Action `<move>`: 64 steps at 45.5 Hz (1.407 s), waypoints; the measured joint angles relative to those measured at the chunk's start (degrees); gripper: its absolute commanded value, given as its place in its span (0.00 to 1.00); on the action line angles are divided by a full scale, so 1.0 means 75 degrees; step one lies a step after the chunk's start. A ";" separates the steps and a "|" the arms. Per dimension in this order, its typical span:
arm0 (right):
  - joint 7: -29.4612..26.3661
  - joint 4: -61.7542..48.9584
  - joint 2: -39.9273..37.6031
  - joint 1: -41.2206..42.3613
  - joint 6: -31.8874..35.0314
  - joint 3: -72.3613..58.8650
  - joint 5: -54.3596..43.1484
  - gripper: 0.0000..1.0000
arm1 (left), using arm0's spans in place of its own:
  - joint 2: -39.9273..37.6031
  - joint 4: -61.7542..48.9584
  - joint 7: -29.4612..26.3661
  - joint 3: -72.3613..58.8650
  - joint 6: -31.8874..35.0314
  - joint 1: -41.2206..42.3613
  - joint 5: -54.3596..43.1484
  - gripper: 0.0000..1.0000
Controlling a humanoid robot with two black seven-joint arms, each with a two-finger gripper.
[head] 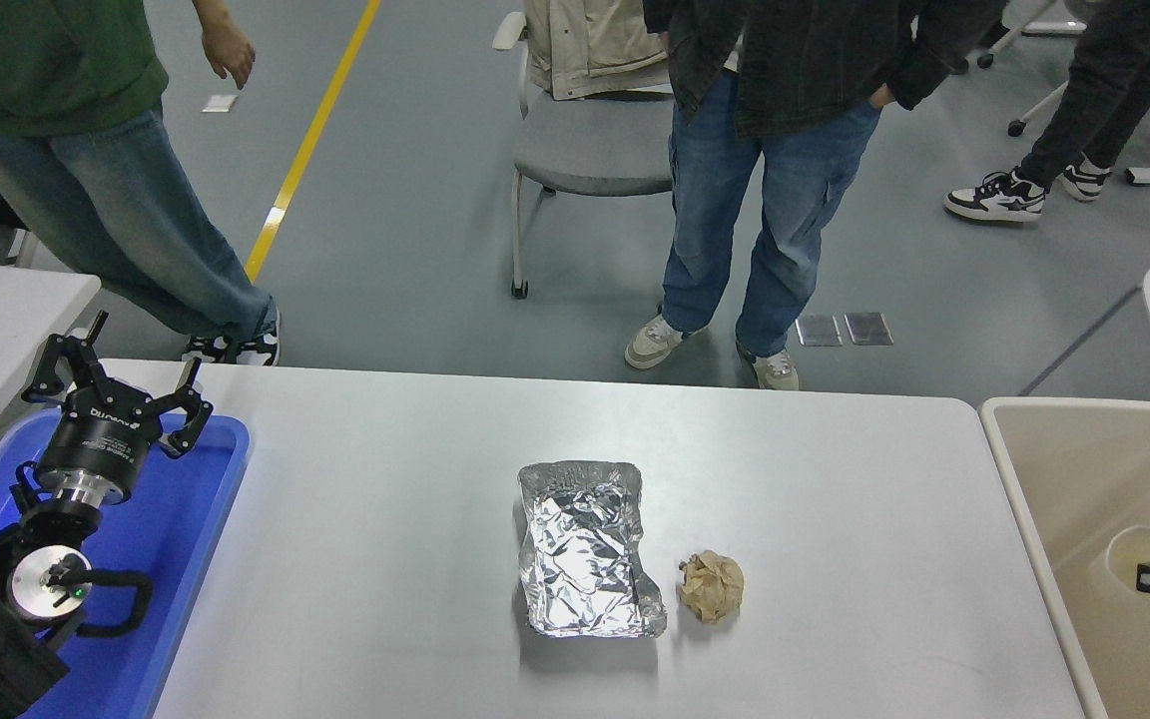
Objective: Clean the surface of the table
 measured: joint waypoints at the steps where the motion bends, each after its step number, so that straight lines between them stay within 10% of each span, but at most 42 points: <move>1: -0.0031 -0.0029 0.0017 -0.0009 -0.0029 -0.0008 0.0002 0.00 | 0.0000 0.0000 0.0000 0.0000 0.0000 0.0000 0.0000 1.00; 14: -0.0223 -0.0179 0.0087 -0.0046 -0.0190 -0.0049 0.0106 0.01 | 0.0000 0.0000 -0.0003 0.0000 0.0000 0.0000 0.0000 1.00; 17: -0.0241 -0.0193 0.0092 -0.0048 -0.0203 -0.0057 0.0164 0.92 | 0.0000 0.0000 -0.0004 0.0000 0.0000 0.0000 0.0000 1.00; 18: -0.0245 -0.0197 0.0093 -0.0047 -0.0207 -0.0058 0.0177 1.00 | 0.0000 0.0000 -0.0003 0.0000 0.0000 0.0000 0.0000 1.00; 44: -0.0278 -0.0083 -0.0161 0.0054 -0.0306 0.0198 0.2074 1.00 | 0.0000 0.0000 -0.0003 0.0000 0.0000 0.0000 0.0000 1.00; 64: -0.0278 0.2649 -0.1488 0.0025 -0.0224 0.4595 0.3804 1.00 | 0.0000 -0.0001 -0.0004 0.0000 0.0000 -0.0001 -0.0002 1.00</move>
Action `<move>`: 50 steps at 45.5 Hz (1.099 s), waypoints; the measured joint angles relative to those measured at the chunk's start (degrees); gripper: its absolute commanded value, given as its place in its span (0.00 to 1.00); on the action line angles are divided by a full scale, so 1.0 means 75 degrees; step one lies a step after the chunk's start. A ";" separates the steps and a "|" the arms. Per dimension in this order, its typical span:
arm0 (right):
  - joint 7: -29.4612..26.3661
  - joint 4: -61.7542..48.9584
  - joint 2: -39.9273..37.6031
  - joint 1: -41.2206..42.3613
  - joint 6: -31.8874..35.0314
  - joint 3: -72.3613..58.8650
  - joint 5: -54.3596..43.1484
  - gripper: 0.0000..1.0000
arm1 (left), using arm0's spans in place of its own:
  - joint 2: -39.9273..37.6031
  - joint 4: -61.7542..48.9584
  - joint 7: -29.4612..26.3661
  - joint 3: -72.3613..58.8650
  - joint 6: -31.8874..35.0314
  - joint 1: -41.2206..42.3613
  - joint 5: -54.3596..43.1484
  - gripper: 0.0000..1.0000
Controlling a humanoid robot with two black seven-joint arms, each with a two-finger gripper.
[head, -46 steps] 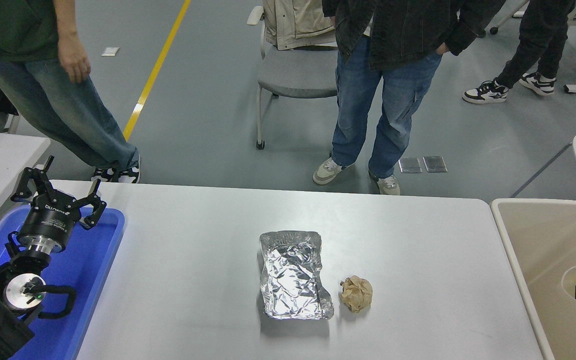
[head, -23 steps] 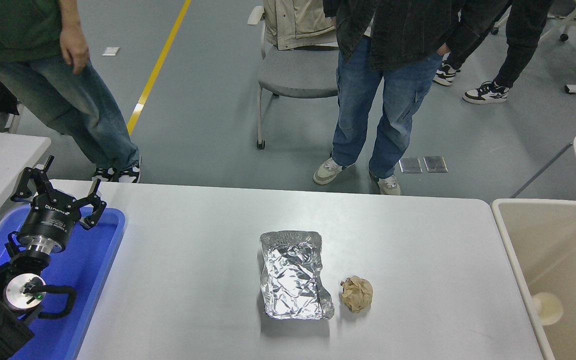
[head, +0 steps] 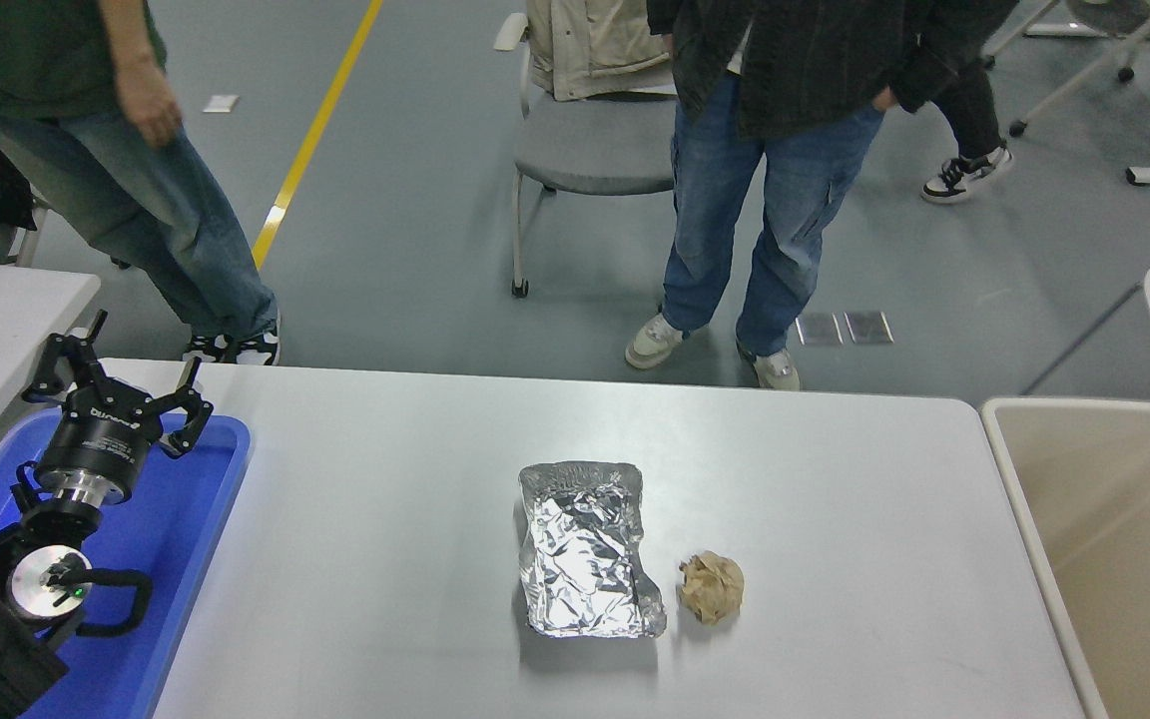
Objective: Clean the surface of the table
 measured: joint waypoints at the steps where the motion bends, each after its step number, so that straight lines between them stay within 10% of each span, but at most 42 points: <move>1: 0.0003 0.0166 -0.0042 -0.0036 0.0002 0.0265 0.0103 1.00 | 0.0000 0.0001 0.0000 0.0000 0.0000 0.0000 0.0000 1.00; 25: 0.0037 0.3582 0.0897 -0.1599 0.0918 0.4955 0.2897 1.00 | 0.0000 -0.0001 0.0010 0.0000 0.0000 0.0001 0.0001 1.00; 50: 0.1003 0.3548 0.3112 -0.1893 0.1813 0.5878 0.2999 1.00 | 0.0000 0.0001 0.0009 0.0000 0.0000 0.0001 0.0002 1.00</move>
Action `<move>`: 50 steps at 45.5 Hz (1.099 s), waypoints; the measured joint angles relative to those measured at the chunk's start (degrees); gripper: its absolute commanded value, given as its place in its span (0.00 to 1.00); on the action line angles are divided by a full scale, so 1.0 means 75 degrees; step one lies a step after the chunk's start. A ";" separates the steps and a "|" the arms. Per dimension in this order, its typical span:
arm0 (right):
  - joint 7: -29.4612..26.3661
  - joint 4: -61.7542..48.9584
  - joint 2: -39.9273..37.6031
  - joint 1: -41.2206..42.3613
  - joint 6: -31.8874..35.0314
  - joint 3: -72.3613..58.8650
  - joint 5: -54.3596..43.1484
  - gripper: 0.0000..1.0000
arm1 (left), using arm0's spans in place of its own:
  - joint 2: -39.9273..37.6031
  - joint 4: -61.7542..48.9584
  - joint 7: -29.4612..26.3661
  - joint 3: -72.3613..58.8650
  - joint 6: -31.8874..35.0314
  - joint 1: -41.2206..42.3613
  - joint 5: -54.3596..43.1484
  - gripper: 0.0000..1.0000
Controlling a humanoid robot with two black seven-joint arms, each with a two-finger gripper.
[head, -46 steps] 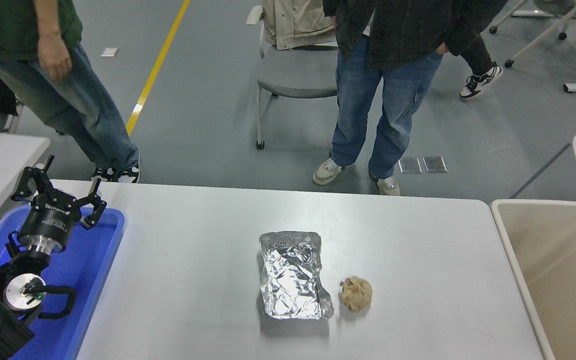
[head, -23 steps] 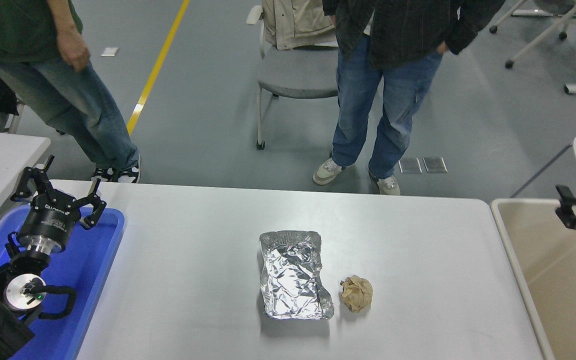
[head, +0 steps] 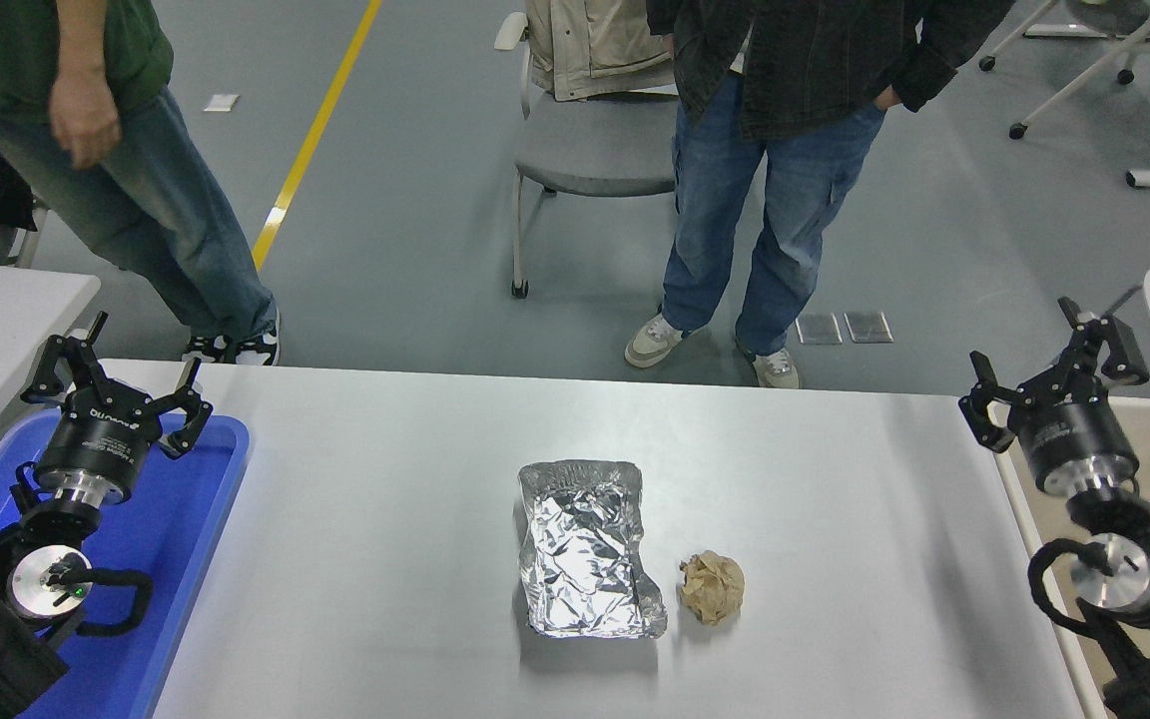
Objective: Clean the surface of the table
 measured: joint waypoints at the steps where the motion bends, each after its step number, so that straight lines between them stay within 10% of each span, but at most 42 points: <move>1: 0.0025 -0.0014 0.0038 0.0014 0.0009 -0.0017 0.0000 1.00 | 0.0000 -0.0001 0.0000 0.0000 0.0000 0.0000 0.0000 1.00; 22: 0.0007 0.0268 0.0261 0.0036 0.0041 -0.0571 0.0188 1.00 | 0.0000 0.0000 -0.0001 0.0000 0.0000 0.0000 0.0000 1.00; 50: -0.3164 0.3100 -0.1567 0.2991 -0.0780 -0.5147 -0.1961 1.00 | 0.0000 0.0001 0.0005 0.0000 0.0000 0.0000 0.0003 1.00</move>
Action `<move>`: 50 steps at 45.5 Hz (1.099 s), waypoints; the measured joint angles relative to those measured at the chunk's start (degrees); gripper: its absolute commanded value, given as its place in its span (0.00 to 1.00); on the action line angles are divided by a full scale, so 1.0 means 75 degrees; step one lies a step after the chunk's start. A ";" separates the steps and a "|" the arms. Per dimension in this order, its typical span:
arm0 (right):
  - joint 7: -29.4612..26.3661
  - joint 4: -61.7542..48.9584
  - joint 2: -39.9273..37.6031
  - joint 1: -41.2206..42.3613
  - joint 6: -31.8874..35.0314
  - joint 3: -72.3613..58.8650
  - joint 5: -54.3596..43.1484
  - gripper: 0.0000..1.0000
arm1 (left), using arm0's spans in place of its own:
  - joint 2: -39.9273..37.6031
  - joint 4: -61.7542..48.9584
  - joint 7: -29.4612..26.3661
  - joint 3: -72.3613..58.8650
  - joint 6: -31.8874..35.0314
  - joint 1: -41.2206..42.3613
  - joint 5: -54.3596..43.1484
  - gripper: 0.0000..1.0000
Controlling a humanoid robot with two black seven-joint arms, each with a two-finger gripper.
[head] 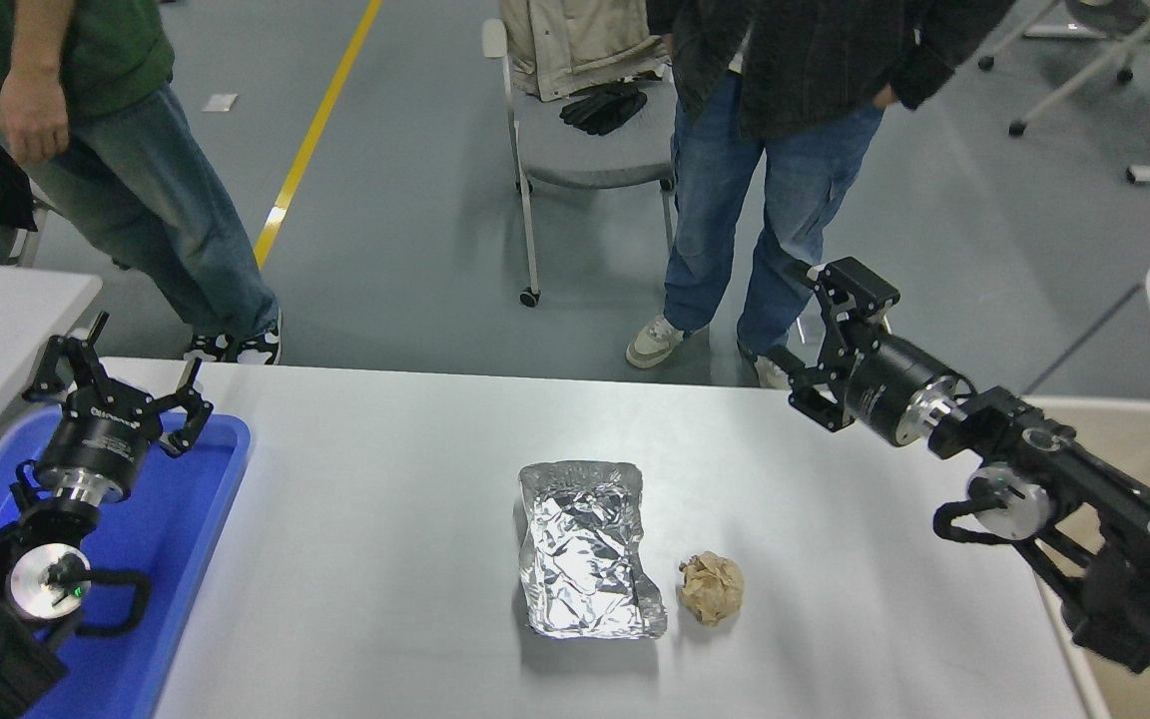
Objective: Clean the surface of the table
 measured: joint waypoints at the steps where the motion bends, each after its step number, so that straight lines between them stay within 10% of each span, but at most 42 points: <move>1: -0.0068 0.0082 -0.0017 0.0230 -0.0008 -0.0287 -0.0098 1.00 | 0.0000 -0.0003 0.0000 0.0000 0.0000 0.0000 0.0000 1.00; 23: -0.1851 0.0392 0.1139 0.3586 0.0057 -0.5053 -0.1346 1.00 | 0.0000 -0.0002 -0.0002 0.0000 0.0000 0.0000 -0.0002 1.00; 50: -0.3171 -0.1864 0.3275 0.3533 0.0015 -0.6811 -0.1595 1.00 | 0.0000 -0.0002 -0.0003 0.0000 0.0000 0.0000 0.0000 1.00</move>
